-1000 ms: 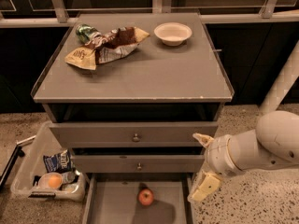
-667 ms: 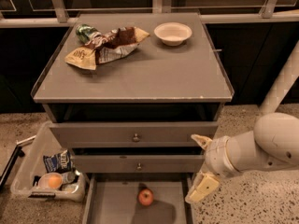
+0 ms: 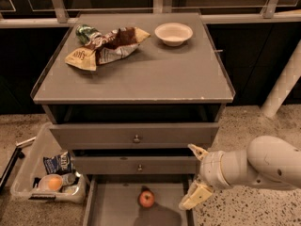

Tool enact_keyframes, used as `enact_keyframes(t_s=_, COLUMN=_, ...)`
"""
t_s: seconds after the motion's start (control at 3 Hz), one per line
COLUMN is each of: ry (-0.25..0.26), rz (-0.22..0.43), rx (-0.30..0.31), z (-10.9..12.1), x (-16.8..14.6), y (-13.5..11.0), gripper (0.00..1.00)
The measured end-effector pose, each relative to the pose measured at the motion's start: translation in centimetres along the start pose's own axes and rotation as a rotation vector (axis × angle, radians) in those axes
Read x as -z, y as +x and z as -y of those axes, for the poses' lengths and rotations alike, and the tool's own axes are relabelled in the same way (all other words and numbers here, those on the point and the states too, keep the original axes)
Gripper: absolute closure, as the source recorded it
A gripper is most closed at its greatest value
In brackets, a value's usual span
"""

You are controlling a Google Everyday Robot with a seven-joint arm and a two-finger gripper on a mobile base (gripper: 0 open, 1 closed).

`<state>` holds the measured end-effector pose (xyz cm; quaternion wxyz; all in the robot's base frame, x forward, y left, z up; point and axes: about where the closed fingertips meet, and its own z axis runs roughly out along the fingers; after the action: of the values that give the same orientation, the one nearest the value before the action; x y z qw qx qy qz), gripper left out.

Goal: Pick apple from bottom drawer and place on counter

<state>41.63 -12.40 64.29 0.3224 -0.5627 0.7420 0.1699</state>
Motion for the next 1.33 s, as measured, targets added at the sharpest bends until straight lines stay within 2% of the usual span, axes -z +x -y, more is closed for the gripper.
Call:
enact_keyframes(t_s=0.67, ry=-0.004, rz=0.115, rx=0.004, z=0.1, x=-5.9, y=3.1, gripper=0.0)
enact_keyframes(t_s=1.0, ry=-0.039, rz=0.138, rx=-0.037, z=-0.6, x=-9.5, y=5.2, gripper=0.0)
enact_keyframes(t_s=1.33, ry=-0.061, rz=0.127, rx=-0.084, z=-1.3, x=-11.3, y=6.3, gripper=0.0)
